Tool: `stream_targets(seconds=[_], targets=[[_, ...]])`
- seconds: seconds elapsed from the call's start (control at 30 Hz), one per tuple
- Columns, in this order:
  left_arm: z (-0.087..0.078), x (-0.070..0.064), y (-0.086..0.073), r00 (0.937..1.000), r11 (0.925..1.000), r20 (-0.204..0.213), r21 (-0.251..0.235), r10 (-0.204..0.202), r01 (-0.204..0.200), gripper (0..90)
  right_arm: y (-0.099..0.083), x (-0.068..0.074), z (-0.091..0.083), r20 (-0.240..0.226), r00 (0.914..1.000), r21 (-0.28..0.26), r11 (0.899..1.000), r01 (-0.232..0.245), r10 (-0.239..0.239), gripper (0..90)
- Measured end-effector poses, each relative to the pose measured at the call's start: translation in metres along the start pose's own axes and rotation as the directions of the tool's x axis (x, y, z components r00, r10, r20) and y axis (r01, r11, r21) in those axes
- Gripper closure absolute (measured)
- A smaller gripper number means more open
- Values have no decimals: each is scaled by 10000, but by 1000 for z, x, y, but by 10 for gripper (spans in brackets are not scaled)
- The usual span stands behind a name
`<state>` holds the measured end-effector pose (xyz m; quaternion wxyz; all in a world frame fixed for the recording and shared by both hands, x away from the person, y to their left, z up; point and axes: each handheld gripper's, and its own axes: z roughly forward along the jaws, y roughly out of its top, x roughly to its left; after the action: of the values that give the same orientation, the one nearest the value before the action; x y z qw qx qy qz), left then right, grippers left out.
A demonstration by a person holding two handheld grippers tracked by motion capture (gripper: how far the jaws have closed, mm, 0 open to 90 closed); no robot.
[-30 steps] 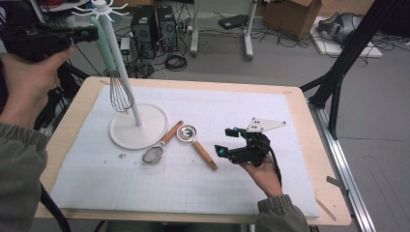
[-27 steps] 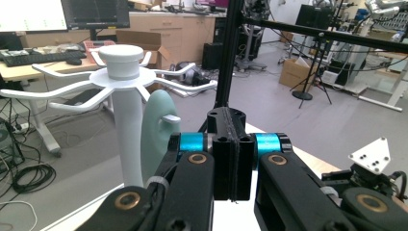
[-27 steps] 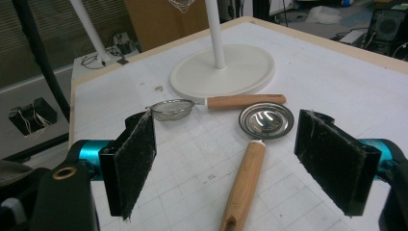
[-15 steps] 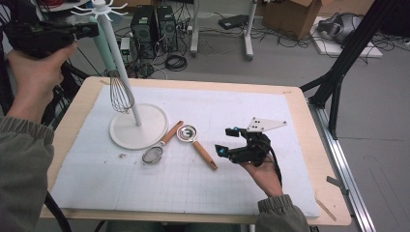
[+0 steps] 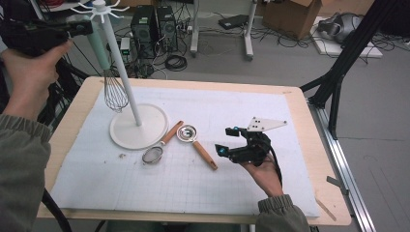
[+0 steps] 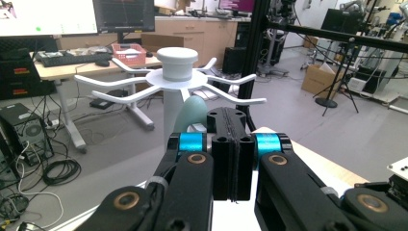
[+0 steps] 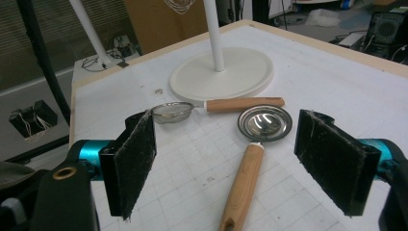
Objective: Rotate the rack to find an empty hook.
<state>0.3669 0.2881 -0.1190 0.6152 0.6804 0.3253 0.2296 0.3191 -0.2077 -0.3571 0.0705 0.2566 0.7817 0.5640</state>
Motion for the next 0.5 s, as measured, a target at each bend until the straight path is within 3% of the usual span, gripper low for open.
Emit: stream_targets(seconds=[0.5], targets=[[-3,13,-1,9994,9999,-314,-54,-129,127,888,0,0,-1,4,10000,-67,10000,3,-3,216]])
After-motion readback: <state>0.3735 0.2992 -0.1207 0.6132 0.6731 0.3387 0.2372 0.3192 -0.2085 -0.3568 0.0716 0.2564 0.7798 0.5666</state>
